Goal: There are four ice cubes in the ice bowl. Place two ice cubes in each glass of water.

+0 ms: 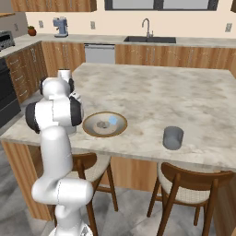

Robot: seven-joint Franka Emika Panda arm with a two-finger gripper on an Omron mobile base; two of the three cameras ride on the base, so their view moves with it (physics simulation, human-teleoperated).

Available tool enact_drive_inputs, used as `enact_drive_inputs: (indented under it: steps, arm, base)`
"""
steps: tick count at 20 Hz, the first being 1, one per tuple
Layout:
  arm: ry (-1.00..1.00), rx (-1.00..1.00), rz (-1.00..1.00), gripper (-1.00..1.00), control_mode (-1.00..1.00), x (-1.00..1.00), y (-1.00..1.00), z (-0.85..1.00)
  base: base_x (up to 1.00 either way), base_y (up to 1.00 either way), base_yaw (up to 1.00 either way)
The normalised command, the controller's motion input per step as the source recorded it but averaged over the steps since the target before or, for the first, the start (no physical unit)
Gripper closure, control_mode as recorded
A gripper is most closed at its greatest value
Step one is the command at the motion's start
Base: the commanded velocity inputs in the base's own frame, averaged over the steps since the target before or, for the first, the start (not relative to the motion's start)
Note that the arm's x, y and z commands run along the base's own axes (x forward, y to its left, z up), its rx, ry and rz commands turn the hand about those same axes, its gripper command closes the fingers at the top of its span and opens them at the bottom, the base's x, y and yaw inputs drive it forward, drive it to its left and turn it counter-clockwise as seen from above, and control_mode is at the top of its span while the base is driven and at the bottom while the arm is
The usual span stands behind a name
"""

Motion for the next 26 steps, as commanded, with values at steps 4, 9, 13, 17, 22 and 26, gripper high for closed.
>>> enact_drive_inputs:
  steps: [4,9,13,17,22,26]
  arm:
    - [0.0,0.0,-0.11,-1.0,-1.0,0.0,0.01,0.0]
    - [0.0,-0.01,-0.09,-1.0,-1.0,0.0,-0.03,0.33]
    - [0.02,-0.03,-0.07,-1.0,-1.0,-0.27,-0.99,0.2]
    - [0.02,-0.08,-0.02,-1.0,-1.0,-0.09,-1.0,-0.05]
    - [0.02,-0.11,-0.16,-1.0,-1.0,-0.05,-1.0,-0.24]
    - [-0.12,-0.17,-0.12,-1.0,-1.0,-0.2,-0.78,-0.26]
  base:
    - [0.0,0.0,0.0]
    - [0.0,0.0,0.0]
    - [0.0,0.0,0.0]
    - [0.0,0.0,0.0]
    - [0.0,0.0,0.0]
    - [0.0,0.0,0.0]
